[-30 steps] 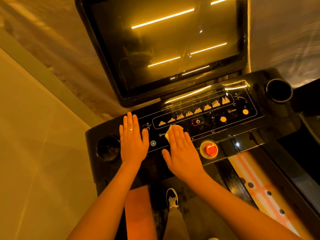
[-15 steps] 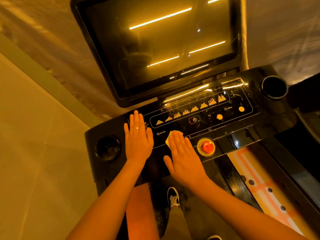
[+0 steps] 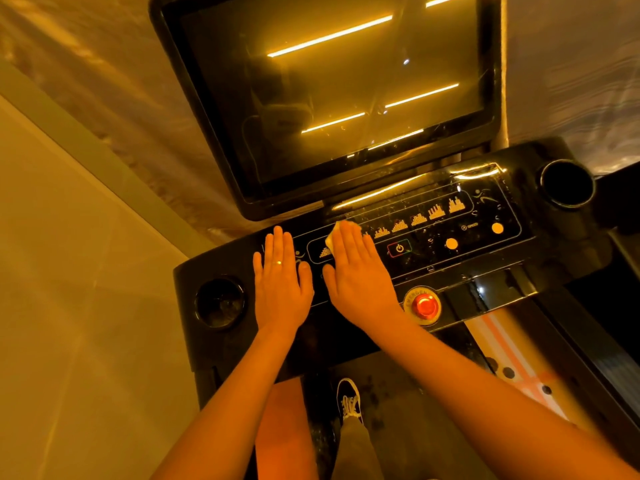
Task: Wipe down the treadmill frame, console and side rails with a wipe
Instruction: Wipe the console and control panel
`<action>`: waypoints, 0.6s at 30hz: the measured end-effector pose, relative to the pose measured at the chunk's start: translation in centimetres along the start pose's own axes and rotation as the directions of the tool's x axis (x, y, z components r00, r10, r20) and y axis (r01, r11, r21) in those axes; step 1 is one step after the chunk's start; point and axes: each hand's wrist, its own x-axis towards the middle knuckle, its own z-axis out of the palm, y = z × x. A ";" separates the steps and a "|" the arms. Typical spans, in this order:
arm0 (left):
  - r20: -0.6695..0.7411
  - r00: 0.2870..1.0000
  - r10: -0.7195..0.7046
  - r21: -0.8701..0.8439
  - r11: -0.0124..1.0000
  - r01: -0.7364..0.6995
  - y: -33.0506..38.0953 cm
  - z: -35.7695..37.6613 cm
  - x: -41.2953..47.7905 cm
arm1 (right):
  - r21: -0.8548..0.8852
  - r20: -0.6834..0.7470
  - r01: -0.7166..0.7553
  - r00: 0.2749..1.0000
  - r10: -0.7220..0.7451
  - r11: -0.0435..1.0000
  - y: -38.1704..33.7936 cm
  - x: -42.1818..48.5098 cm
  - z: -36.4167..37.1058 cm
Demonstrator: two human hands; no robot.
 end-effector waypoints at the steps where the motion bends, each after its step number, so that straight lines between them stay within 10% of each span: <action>1: -0.004 1.000 -0.001 0.003 1.000 0.001 0.0 0.0 0.0 | -0.010 0.012 0.001 1.000 -0.001 1.000 0.1 -1.3 0.2; 18: -0.011 1.000 0.001 -0.007 1.000 -0.001 0.1 0.0 -0.1 | -0.011 0.065 -0.019 0.998 0.020 1.000 1.4 -5.9 1.0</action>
